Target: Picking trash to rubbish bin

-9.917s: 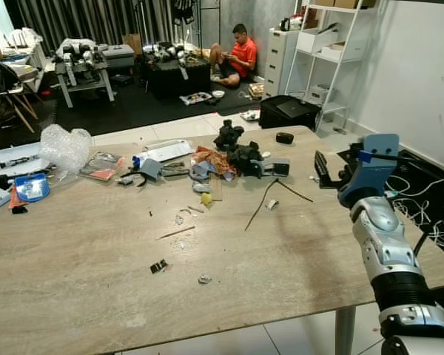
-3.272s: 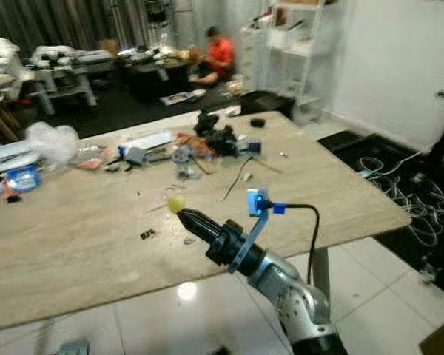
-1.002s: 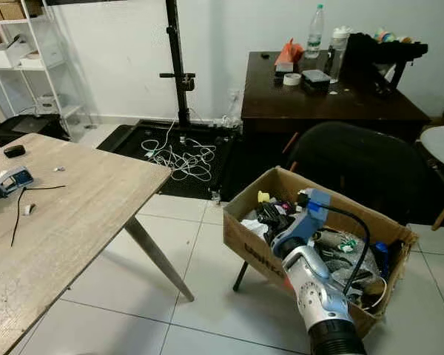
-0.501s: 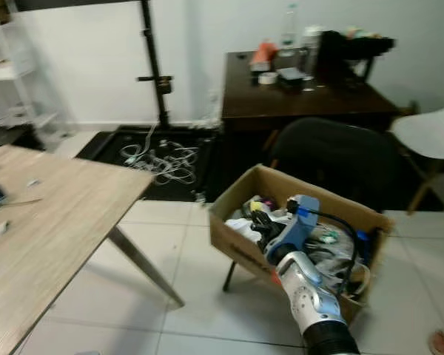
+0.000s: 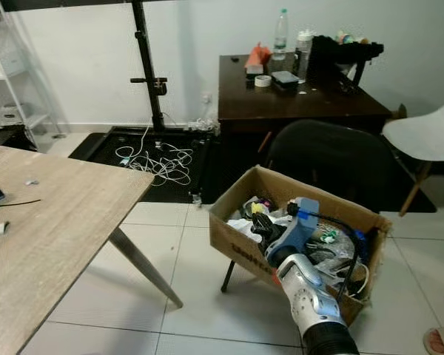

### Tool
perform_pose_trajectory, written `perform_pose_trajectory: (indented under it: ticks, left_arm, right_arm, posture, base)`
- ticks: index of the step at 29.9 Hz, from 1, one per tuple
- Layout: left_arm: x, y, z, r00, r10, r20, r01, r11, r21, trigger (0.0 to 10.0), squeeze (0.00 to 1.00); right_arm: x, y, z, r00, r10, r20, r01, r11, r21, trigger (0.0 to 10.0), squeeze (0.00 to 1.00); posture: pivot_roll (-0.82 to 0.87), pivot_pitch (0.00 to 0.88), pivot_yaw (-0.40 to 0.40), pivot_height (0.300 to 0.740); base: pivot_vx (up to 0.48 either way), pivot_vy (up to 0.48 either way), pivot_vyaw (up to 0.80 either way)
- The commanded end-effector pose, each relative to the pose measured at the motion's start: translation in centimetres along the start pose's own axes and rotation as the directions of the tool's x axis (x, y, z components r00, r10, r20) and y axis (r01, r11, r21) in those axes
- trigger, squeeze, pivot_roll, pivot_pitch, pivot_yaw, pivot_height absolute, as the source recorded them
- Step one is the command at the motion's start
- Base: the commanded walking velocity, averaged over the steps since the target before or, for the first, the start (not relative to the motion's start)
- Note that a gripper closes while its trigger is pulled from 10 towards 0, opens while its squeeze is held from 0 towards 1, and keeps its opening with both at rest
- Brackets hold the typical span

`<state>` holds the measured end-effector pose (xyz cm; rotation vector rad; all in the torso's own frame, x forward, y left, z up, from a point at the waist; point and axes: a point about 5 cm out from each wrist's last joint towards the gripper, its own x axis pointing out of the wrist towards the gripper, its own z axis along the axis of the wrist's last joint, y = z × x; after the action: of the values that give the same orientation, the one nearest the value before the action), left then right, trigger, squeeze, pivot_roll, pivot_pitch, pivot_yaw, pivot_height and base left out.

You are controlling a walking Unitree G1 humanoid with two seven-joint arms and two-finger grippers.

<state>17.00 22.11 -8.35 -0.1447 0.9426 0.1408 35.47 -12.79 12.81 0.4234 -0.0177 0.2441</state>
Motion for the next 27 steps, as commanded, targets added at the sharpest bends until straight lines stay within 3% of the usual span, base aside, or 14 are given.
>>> perform_pose_trajectory:
  ticks: [1,4,8,15,20,27]
  left_arm:
    - [-0.18,0.60,-0.51,1.000,0.018,-0.021,-0.018,1.000,0.003,10.0,0.00]
    - [-0.18,0.62,-0.48,1.000,0.018,-0.020,-0.018,1.000,0.002,10.0,0.00]
    - [-0.17,0.60,-0.49,1.000,0.018,-0.020,-0.018,1.000,0.000,10.0,0.00]
    - [-0.16,0.55,-0.48,1.000,0.017,-0.021,-0.017,1.000,-0.004,10.0,0.00]
    - [-0.17,0.50,-0.57,1.000,0.016,-0.023,-0.016,1.000,-0.006,10.0,0.00]
    - [-0.18,0.53,-0.64,1.000,0.016,-0.027,-0.017,1.000,-0.011,10.0,0.00]
  right_arm:
    - [0.03,0.19,-0.40,1.000,0.007,-0.012,-0.007,1.000,0.001,10.0,0.00]
    - [0.06,0.19,-0.41,1.000,0.008,-0.012,-0.008,1.000,0.001,10.0,0.00]
    - [0.12,0.21,-0.41,1.000,0.011,-0.012,-0.011,1.000,0.000,10.0,0.00]
    - [0.22,0.31,-0.32,1.000,0.015,-0.009,-0.015,1.000,-0.001,10.0,0.00]
    - [0.18,0.25,-0.23,1.000,0.012,0.000,-0.012,1.000,0.005,10.0,0.00]
    - [0.20,0.15,-0.04,1.000,0.006,0.018,-0.007,1.000,0.013,10.0,0.00]
  posture:
    - [-0.16,0.084,0.104,0.740]
    - [-0.16,0.084,0.104,0.740]
    - [-0.16,0.082,0.102,0.740]
    - [-0.16,0.081,0.100,0.740]
    - [-0.16,0.083,0.101,0.740]
    - [-0.16,0.084,0.102,0.740]
  base:
    - [0.000,0.000,0.00]
    - [0.000,0.000,0.00]
    - [0.000,0.000,-0.80]
    - [0.000,0.000,0.00]
    - [0.000,0.000,-0.75]
    - [0.000,0.000,0.00]
